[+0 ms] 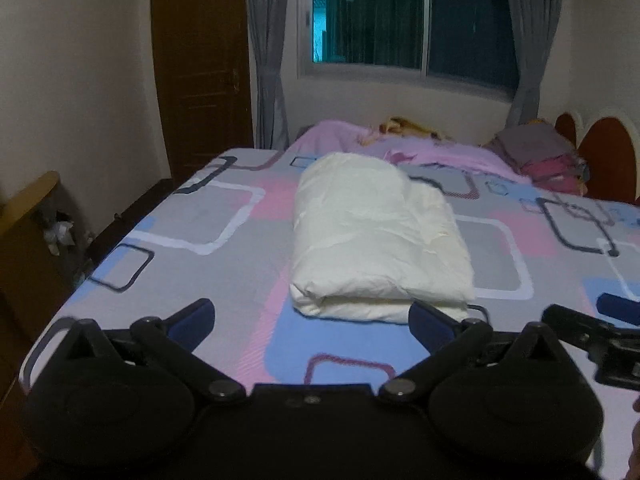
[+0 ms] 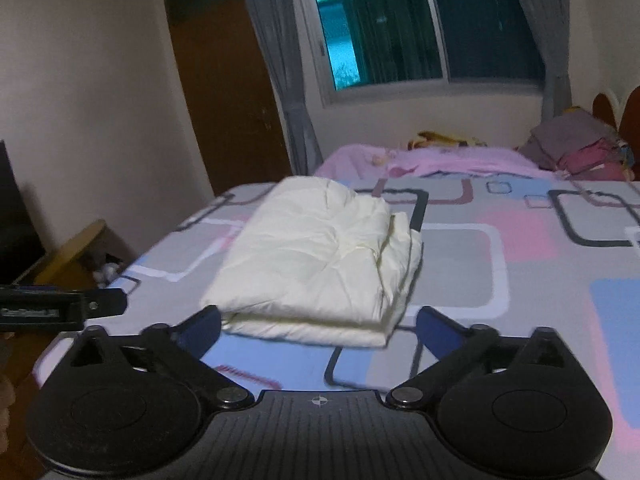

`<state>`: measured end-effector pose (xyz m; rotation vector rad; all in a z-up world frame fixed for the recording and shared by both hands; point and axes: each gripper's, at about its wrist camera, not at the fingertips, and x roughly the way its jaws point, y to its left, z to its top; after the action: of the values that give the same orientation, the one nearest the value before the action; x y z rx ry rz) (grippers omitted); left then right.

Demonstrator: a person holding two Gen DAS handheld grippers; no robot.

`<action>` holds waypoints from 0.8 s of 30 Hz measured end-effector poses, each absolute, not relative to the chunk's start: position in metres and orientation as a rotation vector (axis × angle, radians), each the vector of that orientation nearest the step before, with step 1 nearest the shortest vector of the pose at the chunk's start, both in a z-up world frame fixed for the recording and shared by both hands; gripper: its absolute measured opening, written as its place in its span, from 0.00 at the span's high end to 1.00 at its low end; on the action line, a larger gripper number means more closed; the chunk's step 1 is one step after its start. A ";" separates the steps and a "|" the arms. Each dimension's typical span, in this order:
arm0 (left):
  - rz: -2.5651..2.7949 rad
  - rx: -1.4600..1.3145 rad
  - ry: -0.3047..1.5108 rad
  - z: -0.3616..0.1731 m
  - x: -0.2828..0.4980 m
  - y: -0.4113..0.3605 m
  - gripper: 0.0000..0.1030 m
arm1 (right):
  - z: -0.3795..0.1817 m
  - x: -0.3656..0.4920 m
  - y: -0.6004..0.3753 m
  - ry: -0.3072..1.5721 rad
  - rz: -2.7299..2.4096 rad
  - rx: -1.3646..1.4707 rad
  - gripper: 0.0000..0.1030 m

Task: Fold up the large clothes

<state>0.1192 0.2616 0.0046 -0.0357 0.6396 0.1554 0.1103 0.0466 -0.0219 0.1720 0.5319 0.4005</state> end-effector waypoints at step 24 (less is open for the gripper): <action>0.200 0.007 0.574 0.042 0.019 0.229 0.00 | 0.029 -0.030 0.024 0.352 0.351 0.147 0.00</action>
<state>0.0191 0.2291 0.0422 0.0073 0.5738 0.1998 -0.0296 0.0241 0.0288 0.1472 0.3524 0.3512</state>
